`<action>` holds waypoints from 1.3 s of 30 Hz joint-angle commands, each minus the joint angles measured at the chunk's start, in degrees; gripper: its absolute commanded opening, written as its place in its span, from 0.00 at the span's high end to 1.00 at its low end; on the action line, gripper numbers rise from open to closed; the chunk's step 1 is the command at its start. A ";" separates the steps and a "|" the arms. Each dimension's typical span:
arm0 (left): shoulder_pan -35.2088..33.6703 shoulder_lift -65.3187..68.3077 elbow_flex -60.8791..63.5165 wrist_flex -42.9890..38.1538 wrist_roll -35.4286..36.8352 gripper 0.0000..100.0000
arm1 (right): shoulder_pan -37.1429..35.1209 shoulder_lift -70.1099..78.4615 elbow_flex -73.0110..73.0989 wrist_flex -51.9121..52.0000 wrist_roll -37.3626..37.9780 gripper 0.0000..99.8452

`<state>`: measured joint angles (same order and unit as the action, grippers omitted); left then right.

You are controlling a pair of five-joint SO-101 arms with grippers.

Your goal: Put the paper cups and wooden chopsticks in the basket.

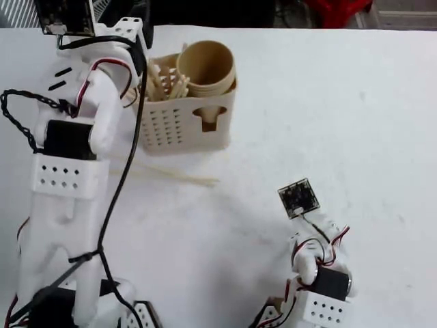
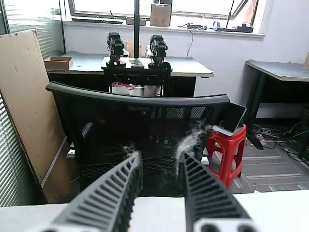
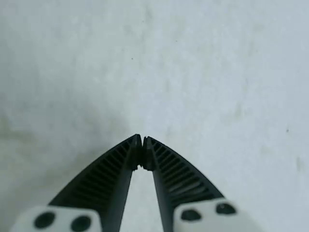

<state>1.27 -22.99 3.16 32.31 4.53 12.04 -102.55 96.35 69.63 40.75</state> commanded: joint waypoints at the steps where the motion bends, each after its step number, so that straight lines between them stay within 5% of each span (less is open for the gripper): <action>1: -0.57 -0.13 -0.88 0.44 0.35 0.86 | 0.04 -0.40 0.53 0.22 0.18 0.98; 10: 3.03 -7.08 -0.35 20.13 -0.26 0.86 | 0.04 -0.40 0.53 0.22 0.18 0.98; 16: 9.80 -13.23 0.00 39.38 -10.46 0.86 | 0.04 -0.40 0.53 0.22 0.18 0.98; 19: 13.67 -13.85 5.54 42.81 -12.75 0.86 | 0.04 -0.40 0.53 0.22 0.18 0.98; 22: 16.40 -13.76 18.02 37.54 -17.05 0.86 | 0.04 -0.40 0.53 0.22 0.18 0.98; 30: 18.33 -13.41 50.90 5.01 -34.90 0.86 | 0.04 -0.40 0.53 0.22 0.18 0.98; 39: 11.56 -1.71 55.38 -13.19 -25.58 0.86 | 0.04 -0.40 0.53 0.22 0.18 0.98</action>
<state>15.60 -31.96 59.08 28.09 -24.57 12.04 -102.55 96.35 69.63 40.75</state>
